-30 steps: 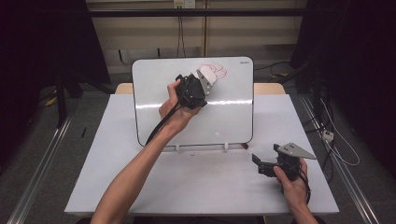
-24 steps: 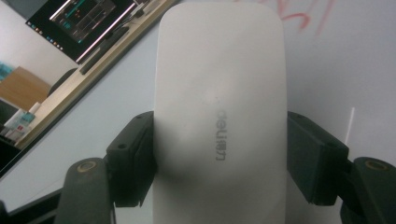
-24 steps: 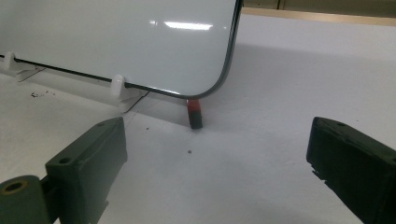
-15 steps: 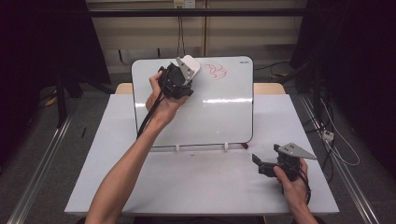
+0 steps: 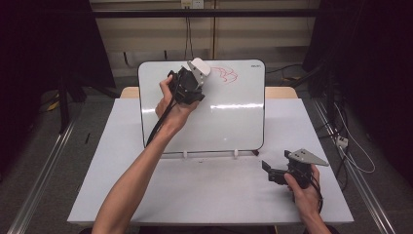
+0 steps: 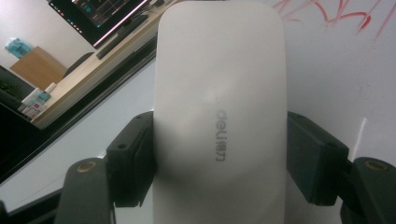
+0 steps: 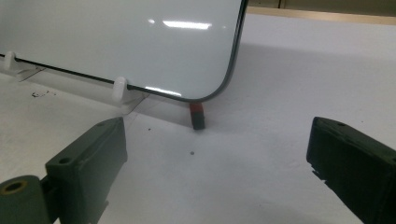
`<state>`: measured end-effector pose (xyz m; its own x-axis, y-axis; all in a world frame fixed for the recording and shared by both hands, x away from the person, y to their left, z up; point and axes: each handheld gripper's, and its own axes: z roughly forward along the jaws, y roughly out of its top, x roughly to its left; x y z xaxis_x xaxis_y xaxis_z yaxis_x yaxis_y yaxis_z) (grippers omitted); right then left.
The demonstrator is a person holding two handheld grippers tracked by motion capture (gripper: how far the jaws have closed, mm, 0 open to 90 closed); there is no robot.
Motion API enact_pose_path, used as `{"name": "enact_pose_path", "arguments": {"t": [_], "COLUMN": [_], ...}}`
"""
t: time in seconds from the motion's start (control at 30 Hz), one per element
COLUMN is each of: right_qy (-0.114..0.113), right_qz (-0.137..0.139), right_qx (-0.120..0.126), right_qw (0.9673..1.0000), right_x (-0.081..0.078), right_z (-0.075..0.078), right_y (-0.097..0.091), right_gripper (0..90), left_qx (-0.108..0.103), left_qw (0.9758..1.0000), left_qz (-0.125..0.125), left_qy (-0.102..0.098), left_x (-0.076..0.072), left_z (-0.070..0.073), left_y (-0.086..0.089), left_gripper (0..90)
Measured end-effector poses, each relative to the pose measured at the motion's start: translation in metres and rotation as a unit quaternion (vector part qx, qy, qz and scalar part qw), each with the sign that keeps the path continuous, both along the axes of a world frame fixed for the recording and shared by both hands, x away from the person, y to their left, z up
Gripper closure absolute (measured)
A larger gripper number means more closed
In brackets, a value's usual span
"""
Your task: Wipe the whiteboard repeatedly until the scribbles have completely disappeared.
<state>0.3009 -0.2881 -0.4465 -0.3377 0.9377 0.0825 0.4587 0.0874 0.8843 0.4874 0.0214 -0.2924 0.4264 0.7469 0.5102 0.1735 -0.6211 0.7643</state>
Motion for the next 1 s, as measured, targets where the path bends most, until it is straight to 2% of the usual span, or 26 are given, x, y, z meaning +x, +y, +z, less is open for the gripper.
{"name": "enact_pose_path", "arguments": {"t": [0.17,0.3,0.53,0.77,0.83,0.9,1.0], "right_qy": [-0.001,-0.002,-0.003,-0.003,-0.003,-0.003,-0.004], "right_qz": [-0.001,0.0,-0.002,-0.002,-0.002,-0.001,0.0], "right_qx": [0.002,0.001,0.002,0.003,0.003,0.002,0.001], "right_qw": [1.0,1.0,1.0,1.0,1.0,1.0,1.0], "right_x": [0.0,0.0,-0.001,-0.001,-0.001,-0.002,-0.002], "right_z": [0.0,0.0,0.0,0.0,0.0,0.0,0.0], "right_y": [-0.001,-0.001,-0.002,-0.002,-0.002,-0.002,-0.003], "right_gripper": [5.4,5.4,5.4,5.4,5.4,5.4,5.4], "left_qx": [-0.002,0.013,0.02,0.043,0.057,0.054,0.064], "left_qw": [1.0,0.9998,0.9994,0.9978,0.9966,0.9965,0.9952], "left_qz": [-0.003,-0.015,-0.028,-0.051,-0.059,-0.064,-0.074], "left_qy": [0.001,0.002,0.0,-0.001,-0.002,-0.003,-0.003], "left_x": [0.0,-0.002,-0.003,-0.009,-0.012,-0.015,-0.02], "left_z": [-0.001,-0.001,-0.004,-0.01,-0.013,-0.017,-0.023], "left_y": [-0.008,-0.021,-0.04,-0.063,-0.07,-0.075,-0.081], "left_gripper": [31.1,31.1,31.1,31.1,31.2,31.2,31.2]}}
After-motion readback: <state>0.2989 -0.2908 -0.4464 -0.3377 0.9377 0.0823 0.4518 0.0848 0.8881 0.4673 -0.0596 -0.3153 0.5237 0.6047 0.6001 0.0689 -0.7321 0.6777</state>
